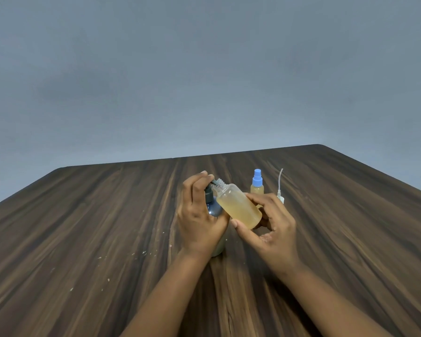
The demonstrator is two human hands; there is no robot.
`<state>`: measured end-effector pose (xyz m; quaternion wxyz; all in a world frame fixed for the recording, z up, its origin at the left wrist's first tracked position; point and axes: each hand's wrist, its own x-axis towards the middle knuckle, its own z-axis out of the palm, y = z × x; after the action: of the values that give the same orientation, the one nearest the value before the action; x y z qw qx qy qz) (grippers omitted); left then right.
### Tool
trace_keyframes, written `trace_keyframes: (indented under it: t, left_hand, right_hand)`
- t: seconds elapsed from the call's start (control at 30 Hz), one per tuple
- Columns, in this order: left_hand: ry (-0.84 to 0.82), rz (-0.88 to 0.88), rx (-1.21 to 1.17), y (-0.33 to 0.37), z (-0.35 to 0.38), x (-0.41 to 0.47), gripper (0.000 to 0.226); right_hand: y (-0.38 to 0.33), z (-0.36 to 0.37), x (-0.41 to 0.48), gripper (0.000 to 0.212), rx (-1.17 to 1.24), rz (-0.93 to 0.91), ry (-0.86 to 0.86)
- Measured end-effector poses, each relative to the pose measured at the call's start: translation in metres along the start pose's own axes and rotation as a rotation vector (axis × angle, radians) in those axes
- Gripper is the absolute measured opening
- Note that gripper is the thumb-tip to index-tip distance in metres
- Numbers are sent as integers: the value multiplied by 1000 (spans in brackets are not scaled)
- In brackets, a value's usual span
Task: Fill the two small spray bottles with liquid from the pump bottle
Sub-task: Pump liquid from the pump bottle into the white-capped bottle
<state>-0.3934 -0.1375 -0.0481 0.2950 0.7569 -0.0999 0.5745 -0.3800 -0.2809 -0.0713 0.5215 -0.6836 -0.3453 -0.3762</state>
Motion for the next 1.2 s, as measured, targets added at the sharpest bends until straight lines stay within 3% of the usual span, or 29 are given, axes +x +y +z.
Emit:
trace_keyframes:
  t: [0.23,0.37,0.63,0.8,1.03,1.2]
  left_hand:
    - [1,28,-9,-1,-3,-1,68]
    - [9,20,18,3,-1,-1,55]
    - [-3,38,32,0,-2,-2,80]
    - [11,-2,25,4,-2,-2,54]
    - [-17,10,53,2,-3,-3,77]
    - [4,11,36,4,-1,-1,62]
  right_hand:
    - [-1,1,-1,47,2,-9,-3]
    - [0,0,0,47,6,0,6]
    - [-1,0,0,47,11,2,-3]
    - [-2,1,0,47,19,4,4]
    - [-2,0,0,45,12,-6,-6]
    - [-2,0,1,46,12,2,-4]
